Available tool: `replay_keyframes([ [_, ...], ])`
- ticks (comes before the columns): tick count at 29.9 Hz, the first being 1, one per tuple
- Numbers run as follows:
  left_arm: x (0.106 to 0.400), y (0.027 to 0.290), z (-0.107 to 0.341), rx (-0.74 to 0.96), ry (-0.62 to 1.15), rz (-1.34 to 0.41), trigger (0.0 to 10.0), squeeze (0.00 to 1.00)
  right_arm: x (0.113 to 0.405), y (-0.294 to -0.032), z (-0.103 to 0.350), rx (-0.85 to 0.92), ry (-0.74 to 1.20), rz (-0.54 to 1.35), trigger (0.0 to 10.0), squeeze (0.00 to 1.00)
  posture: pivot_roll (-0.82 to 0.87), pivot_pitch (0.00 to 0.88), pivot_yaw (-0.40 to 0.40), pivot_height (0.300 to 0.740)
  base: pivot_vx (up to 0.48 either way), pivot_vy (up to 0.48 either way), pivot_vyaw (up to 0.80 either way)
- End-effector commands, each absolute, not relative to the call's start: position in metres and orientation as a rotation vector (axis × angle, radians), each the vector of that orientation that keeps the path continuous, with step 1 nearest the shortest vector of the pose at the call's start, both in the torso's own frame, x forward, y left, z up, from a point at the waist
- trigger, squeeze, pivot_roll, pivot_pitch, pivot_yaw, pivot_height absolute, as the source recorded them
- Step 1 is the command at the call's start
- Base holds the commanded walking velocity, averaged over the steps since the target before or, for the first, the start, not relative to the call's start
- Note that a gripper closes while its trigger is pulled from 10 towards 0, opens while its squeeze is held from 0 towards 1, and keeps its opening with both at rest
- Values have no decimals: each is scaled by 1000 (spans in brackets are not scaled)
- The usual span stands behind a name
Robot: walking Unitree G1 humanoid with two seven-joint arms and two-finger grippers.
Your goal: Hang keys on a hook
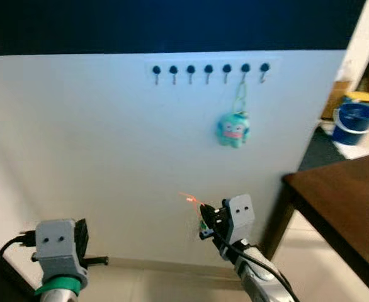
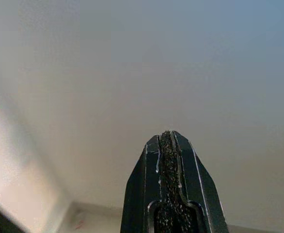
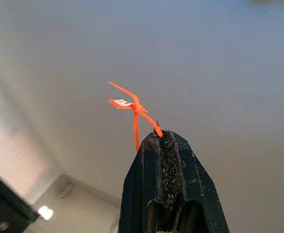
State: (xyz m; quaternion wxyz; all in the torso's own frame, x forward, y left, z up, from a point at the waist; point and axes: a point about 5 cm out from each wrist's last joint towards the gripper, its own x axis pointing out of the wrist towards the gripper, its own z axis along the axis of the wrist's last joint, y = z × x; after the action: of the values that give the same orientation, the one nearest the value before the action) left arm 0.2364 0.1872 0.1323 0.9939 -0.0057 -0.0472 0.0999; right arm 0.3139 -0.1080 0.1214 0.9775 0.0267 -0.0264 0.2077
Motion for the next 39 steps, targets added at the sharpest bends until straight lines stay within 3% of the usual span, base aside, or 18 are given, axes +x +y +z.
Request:
replay_keyframes([
  [1, 236, 188, 130, -3, -89, 204, 10000, 0, 313, -106, 117, 56, -43, 420, 10000, 0, -83, 37, 114, 740, 0, 0, 0],
  [12, 236, 194, 136, -26, -113, 249, 10000, 0, 314, -109, 117, 49, -46, 413, 10000, 0, -80, 46, 114, 740, 0, 0, 0],
  [23, 236, 195, 139, -26, -129, 255, 10000, 0, 306, -97, 135, 153, -146, 558, 10000, 0, -79, 52, 106, 740, 0, 0, 0],
  [26, 236, 194, 140, -36, -141, 249, 10000, 0, 303, -94, 145, 345, -166, 603, 10000, 0, -79, 52, 106, 740, 0, 0, 0],
  [30, 236, 193, 142, -46, -153, 239, 10000, 0, 306, -96, 161, 790, -94, 673, 10000, 0, -79, 54, 107, 740, 0, 0, 0],
  [35, 236, 191, 142, -50, -157, 225, 10000, 0, 303, -99, 177, 1044, -95, 802, 10000, 0, -79, 54, 107, 740, 0, 0, 0],
  [39, 236, 191, 142, -53, -159, 224, 10000, 0, 298, -97, 182, 1108, -82, 893, 10000, 0, -79, 54, 107, 740, 0, 0, 0],
])
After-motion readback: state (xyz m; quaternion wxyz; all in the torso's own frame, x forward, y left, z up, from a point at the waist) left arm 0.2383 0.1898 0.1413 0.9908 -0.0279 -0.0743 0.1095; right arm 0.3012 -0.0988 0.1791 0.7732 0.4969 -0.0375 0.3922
